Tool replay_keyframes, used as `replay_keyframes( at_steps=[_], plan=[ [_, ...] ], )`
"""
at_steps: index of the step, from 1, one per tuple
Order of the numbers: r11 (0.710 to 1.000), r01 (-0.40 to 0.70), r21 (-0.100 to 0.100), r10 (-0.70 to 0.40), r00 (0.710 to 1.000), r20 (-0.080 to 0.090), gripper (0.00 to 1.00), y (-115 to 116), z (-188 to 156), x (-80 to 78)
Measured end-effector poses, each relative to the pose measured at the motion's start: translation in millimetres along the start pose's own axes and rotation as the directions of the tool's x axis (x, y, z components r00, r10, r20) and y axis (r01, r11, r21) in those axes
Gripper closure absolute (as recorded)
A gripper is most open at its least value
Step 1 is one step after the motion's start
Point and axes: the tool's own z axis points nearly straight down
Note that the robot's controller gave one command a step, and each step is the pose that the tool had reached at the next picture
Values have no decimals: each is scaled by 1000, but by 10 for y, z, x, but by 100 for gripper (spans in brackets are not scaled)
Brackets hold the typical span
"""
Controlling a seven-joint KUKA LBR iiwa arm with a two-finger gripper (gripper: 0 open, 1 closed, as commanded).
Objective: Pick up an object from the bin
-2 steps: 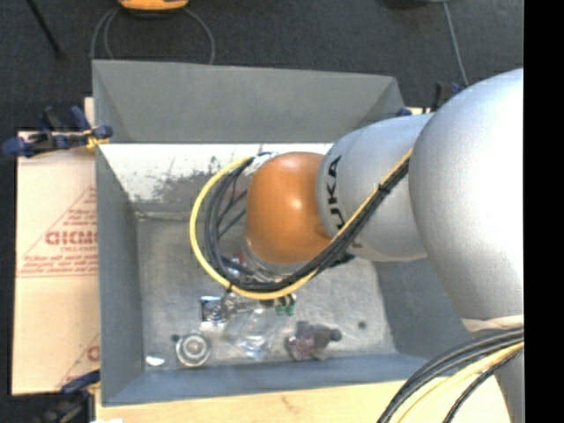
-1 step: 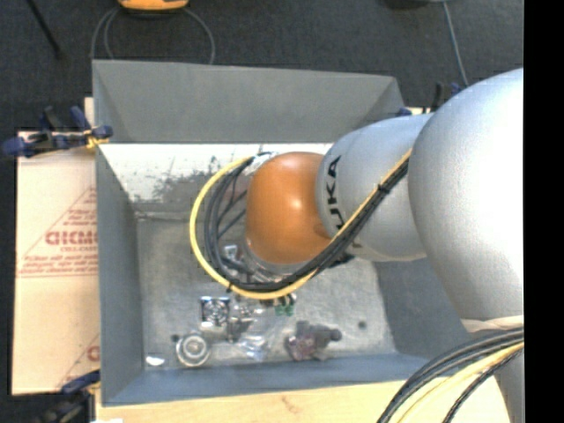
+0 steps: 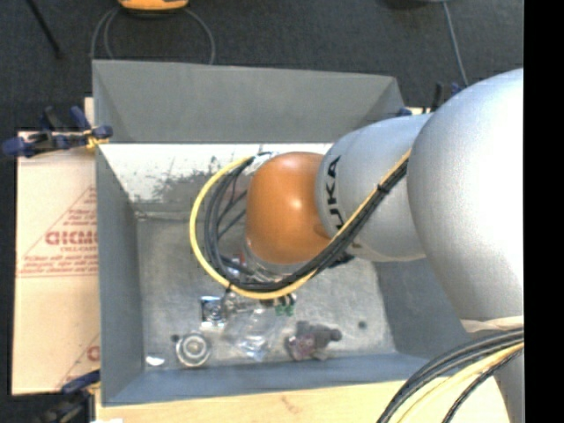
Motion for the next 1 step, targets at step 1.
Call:
replay_keyframes(
  at_steps=[1],
  plan=[
    [986, 168, 2, -168, 986, -3, 100, -136, -55, 47]
  ],
)
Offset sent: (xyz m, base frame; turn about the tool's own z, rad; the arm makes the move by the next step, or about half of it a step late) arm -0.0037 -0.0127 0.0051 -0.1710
